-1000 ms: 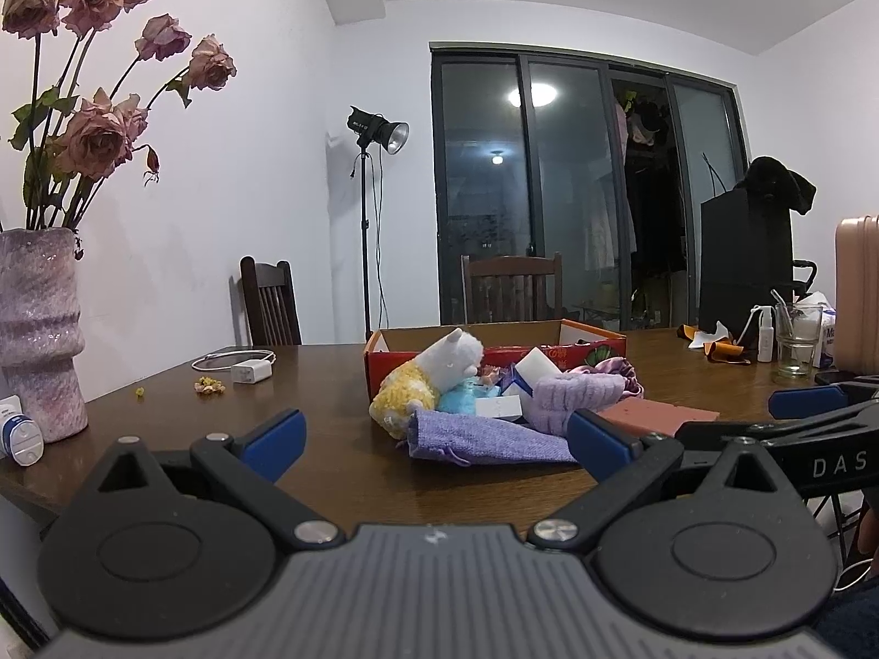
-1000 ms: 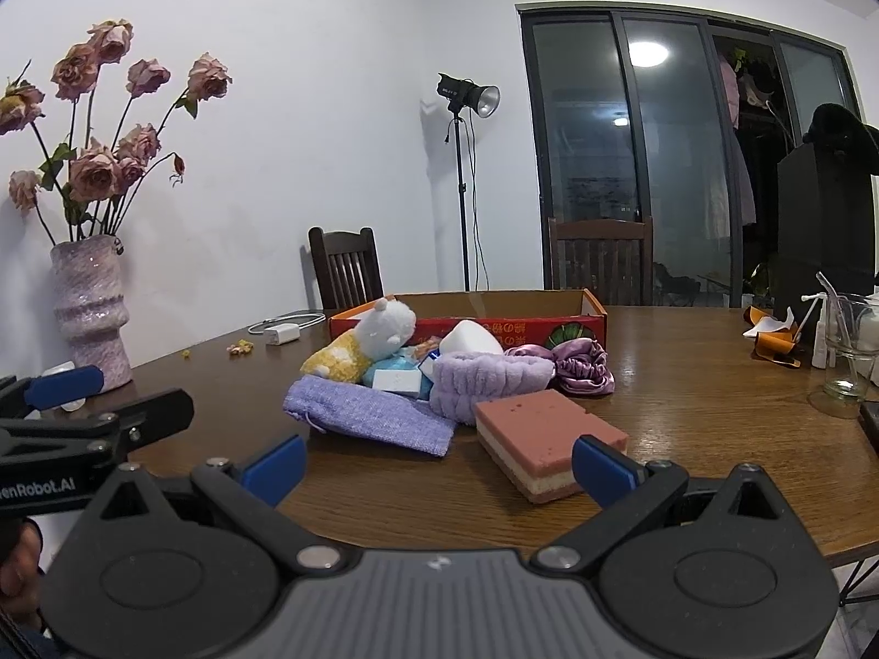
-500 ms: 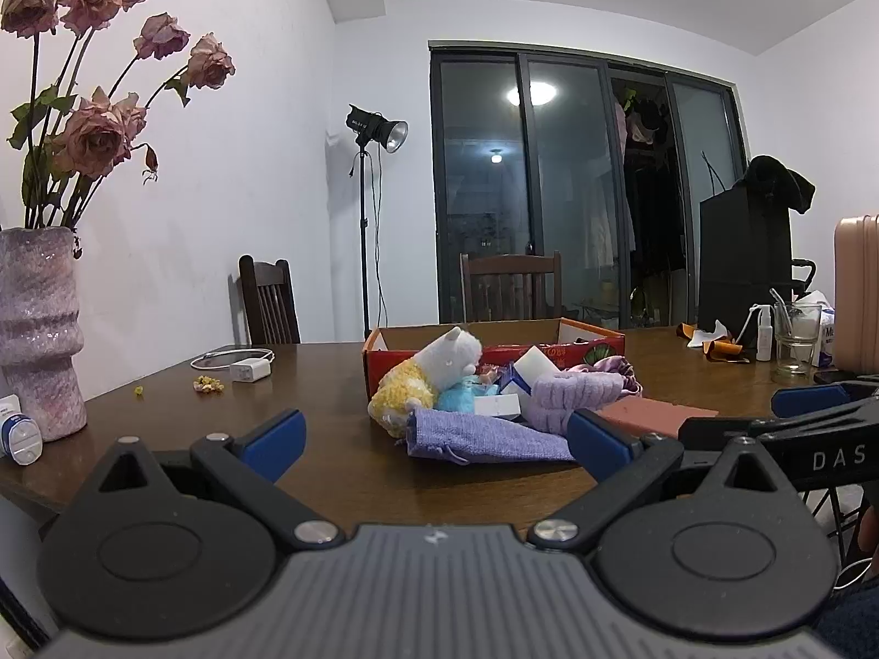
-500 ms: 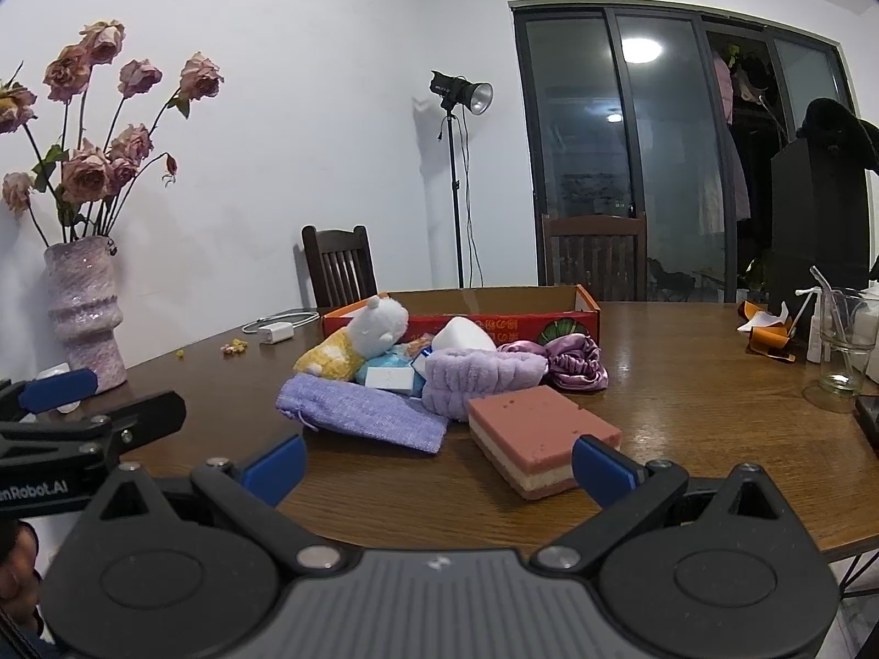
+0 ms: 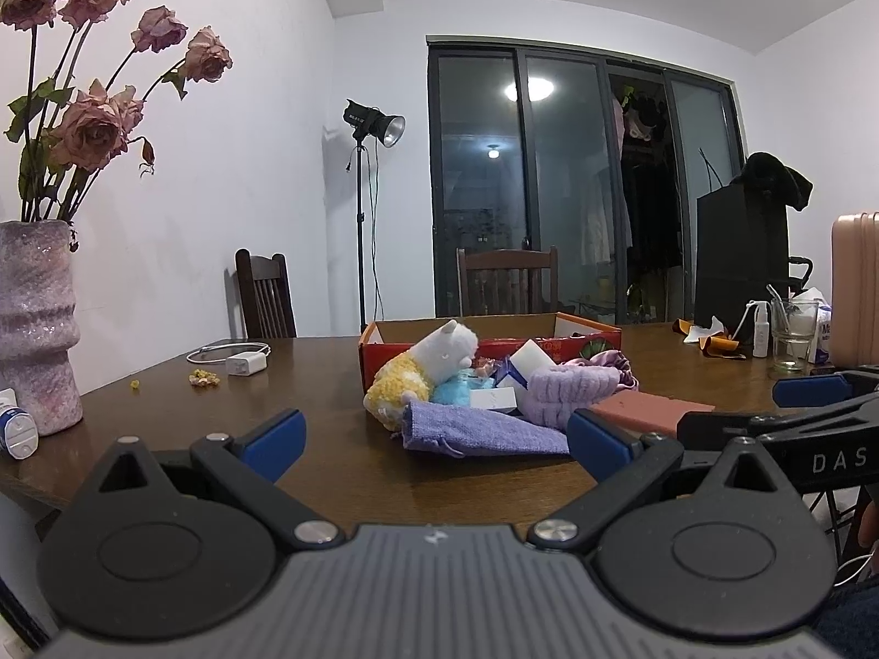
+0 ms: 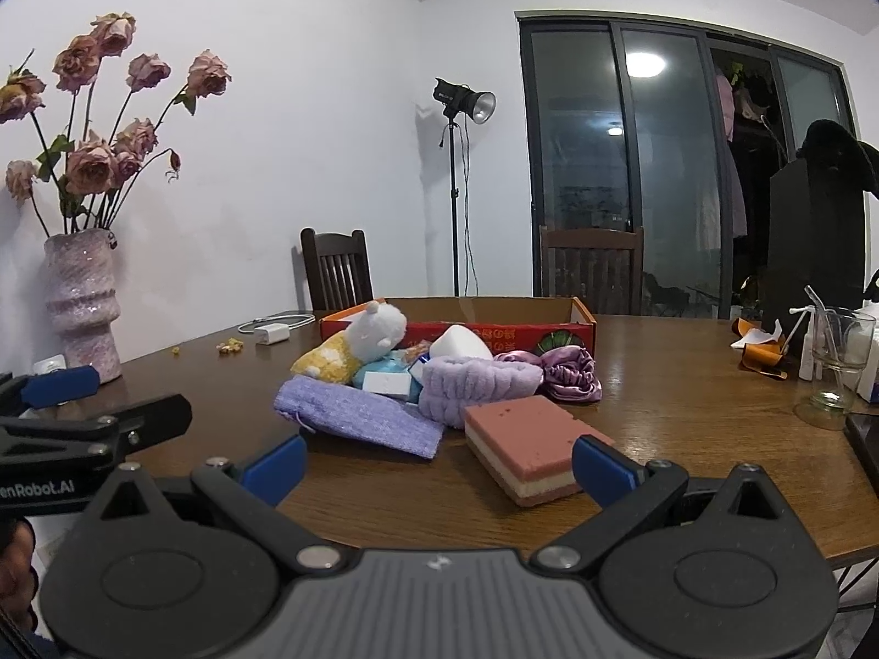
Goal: Organize soft objects
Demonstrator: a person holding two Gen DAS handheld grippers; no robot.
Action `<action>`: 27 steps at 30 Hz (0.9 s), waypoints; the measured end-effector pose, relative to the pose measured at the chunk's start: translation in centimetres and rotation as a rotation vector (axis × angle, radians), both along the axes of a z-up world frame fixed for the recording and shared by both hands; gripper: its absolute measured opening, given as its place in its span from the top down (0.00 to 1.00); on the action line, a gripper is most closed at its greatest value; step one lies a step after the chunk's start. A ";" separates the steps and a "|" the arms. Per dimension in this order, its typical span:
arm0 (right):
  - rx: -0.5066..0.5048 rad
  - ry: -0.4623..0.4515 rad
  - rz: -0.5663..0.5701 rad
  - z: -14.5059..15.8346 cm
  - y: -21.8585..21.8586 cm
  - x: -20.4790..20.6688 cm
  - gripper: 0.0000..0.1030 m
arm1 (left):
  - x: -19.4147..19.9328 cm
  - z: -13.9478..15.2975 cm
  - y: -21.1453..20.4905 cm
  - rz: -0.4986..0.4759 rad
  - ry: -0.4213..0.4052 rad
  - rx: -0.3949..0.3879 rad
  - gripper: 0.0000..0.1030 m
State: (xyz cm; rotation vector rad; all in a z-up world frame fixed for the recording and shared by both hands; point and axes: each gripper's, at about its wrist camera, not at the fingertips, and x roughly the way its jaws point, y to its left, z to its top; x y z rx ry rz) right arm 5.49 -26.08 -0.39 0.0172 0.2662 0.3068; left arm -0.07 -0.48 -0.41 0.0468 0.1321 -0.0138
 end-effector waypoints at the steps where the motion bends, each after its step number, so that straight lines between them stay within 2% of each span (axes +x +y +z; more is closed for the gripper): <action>1: 0.001 0.000 -0.001 0.0 0.0 0.0 0.00 | 0.0 0.0 0.0 0.000 0.000 0.000 0.00; 23: 0.008 0.017 -0.021 -0.4 -0.2 0.2 0.00 | 0.0 -0.2 -0.1 -0.003 0.004 0.000 0.00; 27: 0.015 0.039 -0.015 -0.4 -0.5 0.6 0.00 | 0.9 0.0 0.1 0.007 0.021 -0.003 0.00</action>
